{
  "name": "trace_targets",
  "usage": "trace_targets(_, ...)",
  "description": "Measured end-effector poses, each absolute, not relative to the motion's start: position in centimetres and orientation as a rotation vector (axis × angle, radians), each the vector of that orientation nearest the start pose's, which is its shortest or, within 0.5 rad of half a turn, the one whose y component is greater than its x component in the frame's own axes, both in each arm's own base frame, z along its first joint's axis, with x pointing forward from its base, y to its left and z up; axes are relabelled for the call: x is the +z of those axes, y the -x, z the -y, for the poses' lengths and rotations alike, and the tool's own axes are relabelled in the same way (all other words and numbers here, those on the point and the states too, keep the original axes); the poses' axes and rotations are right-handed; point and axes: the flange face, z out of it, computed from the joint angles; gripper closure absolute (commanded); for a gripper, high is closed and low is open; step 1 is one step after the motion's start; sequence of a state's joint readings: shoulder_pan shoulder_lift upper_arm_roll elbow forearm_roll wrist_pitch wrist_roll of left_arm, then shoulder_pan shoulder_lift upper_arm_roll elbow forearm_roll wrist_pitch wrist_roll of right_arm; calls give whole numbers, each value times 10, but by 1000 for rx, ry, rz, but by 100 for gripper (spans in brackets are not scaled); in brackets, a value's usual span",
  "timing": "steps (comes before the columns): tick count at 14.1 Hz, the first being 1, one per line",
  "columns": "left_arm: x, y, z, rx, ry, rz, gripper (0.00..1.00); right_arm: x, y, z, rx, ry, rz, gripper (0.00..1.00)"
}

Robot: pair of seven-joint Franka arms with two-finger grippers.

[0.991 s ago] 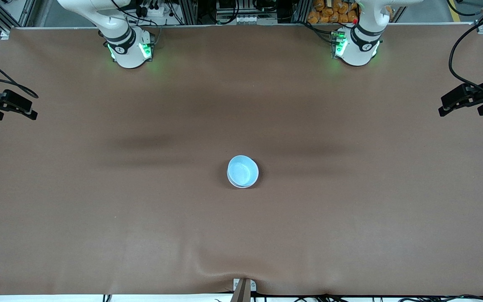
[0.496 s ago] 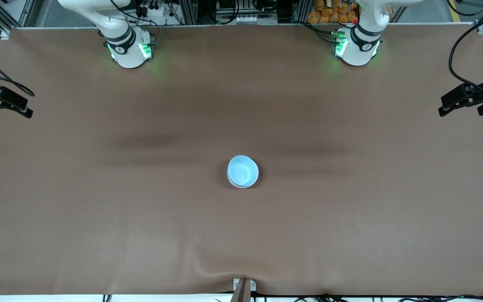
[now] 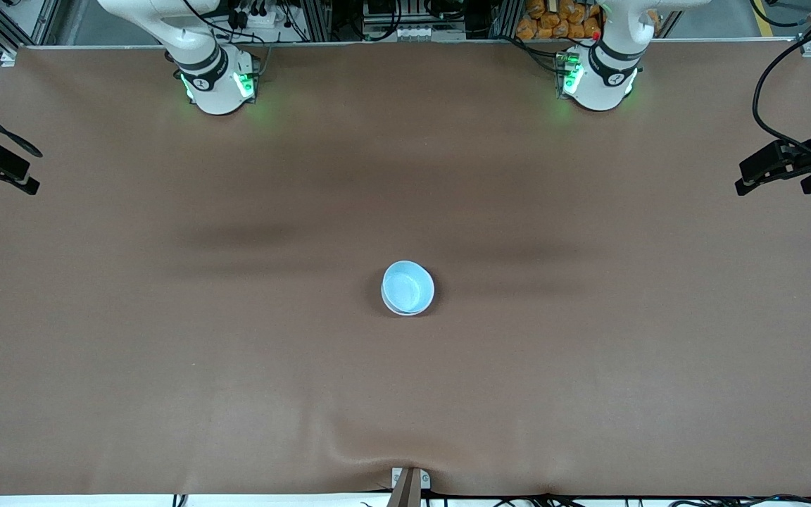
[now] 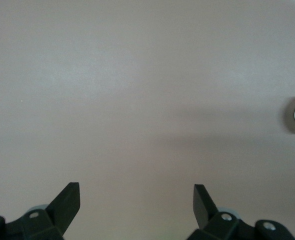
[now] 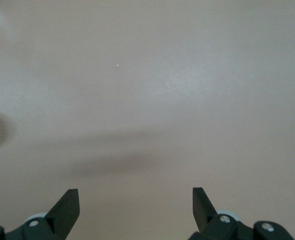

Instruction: Stack pink and blue bowls on white bowl

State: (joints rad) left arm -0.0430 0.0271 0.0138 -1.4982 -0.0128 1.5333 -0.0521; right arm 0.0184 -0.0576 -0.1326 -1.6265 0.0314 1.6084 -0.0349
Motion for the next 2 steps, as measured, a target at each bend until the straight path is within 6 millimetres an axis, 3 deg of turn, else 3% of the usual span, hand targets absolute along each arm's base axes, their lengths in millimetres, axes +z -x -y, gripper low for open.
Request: trace_targets(2,640,-559,18,-12,3154,34,0,633,-537,60,-65,3103,-123,0)
